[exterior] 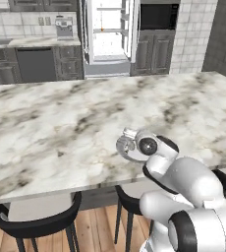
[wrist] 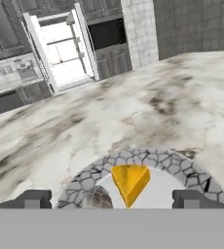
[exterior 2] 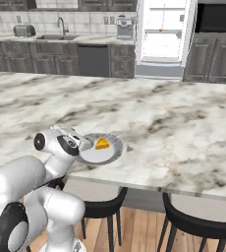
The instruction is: Take the cheese, fish, and carrot from the fridge and place them on the plate on the dining counter to create an appetizer plate.
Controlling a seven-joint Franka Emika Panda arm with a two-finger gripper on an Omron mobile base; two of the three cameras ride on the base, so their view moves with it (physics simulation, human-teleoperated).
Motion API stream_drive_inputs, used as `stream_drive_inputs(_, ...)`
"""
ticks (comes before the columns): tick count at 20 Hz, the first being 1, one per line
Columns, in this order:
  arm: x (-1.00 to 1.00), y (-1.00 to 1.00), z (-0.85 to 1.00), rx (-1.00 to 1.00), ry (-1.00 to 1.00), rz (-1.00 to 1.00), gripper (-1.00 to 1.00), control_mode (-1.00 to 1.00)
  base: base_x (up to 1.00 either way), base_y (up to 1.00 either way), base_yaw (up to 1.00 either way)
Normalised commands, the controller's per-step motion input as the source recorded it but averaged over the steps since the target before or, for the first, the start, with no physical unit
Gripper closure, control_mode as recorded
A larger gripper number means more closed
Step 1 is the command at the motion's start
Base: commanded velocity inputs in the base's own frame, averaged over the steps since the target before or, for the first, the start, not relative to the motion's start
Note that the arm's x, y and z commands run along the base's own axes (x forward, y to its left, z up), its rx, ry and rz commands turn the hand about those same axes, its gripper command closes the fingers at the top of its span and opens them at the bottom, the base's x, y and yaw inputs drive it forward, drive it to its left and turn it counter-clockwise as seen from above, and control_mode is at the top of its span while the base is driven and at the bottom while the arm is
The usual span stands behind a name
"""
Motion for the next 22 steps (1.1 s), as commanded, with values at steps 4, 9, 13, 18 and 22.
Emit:
stream_drive_inputs(4, -0.58, 0.00, 1.00, 0.17, -0.18, 0.05, -1.00, -1.00, 0.00, 0.00, 0.00)
stream_drive_inputs(9, -0.57, 0.00, 1.00, 0.09, -0.14, 0.03, -1.00, -1.00, 0.00, 0.00, 0.00)
stream_drive_inputs(13, -0.70, 0.00, 1.00, 0.01, 0.03, 0.00, -1.00, -1.00, 0.00, 0.00, 0.00)
stream_drive_inputs(18, -0.84, -0.04, 1.00, 0.00, 0.23, 0.00, -1.00, -1.00, 0.00, 0.00, 0.00)
stream_drive_inputs(22, -0.71, -0.07, 0.97, 0.00, 0.42, 0.00, -1.00, -1.00, 0.00, 0.00, 0.00)
